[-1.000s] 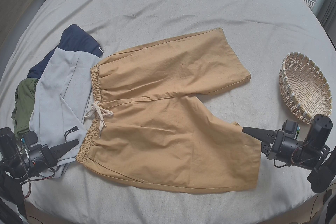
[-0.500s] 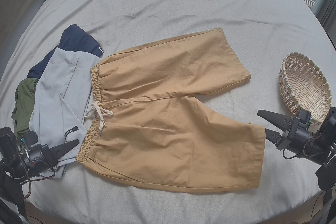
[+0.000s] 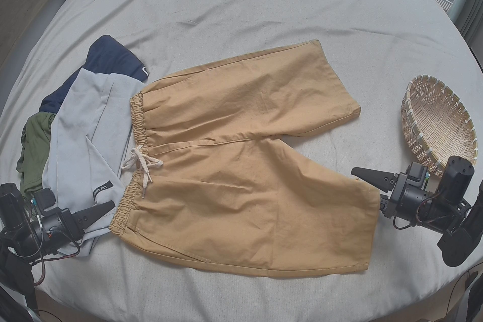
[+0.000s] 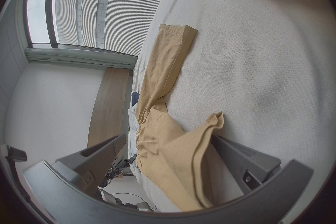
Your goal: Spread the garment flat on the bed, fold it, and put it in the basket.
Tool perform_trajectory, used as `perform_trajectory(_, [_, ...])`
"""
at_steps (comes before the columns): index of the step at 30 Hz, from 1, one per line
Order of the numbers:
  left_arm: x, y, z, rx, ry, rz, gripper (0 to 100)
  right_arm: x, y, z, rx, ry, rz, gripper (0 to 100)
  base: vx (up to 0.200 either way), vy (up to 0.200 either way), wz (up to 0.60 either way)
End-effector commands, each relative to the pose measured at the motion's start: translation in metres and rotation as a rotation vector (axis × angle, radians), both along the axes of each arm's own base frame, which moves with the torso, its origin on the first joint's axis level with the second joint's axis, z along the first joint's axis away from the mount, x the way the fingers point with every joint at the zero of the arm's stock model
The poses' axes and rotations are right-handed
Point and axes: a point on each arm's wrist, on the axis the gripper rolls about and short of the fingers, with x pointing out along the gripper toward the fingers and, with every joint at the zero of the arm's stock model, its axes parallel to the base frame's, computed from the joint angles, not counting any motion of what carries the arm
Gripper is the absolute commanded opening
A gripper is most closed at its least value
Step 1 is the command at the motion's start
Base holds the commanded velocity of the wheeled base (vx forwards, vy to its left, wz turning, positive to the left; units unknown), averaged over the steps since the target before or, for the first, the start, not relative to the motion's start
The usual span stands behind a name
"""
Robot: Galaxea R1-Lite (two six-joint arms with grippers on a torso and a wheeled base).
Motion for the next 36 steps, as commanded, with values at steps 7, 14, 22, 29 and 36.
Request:
perform_trajectory(7, [-0.006,-0.001,0.0,-0.002,0.006,-0.001,100,0.017,0.007,0.007,0.047,-0.018,0.013,100,0.0,0.0,0.0])
perform_trajectory(14, [-0.007,-0.001,0.002,-0.001,-0.003,0.004,100,0.009,0.002,0.048,0.142,-0.121,0.0,100,0.0,0.0,0.0])
perform_trajectory(22, [-0.007,-0.001,0.002,-0.001,-0.002,0.004,100,0.001,-0.013,0.067,0.206,-0.146,-0.041,100,0.0,0.0,0.0])
perform_trajectory(29, [-0.007,0.0,0.002,0.0,-0.005,0.009,100,0.013,-0.019,0.04,0.155,-0.067,-0.084,100,0.0,0.0,0.0])
perform_trajectory(36, [-0.007,0.0,0.002,0.0,-0.005,0.009,100,0.022,-0.021,0.013,0.083,-0.014,-0.102,100,0.0,0.0,0.0])
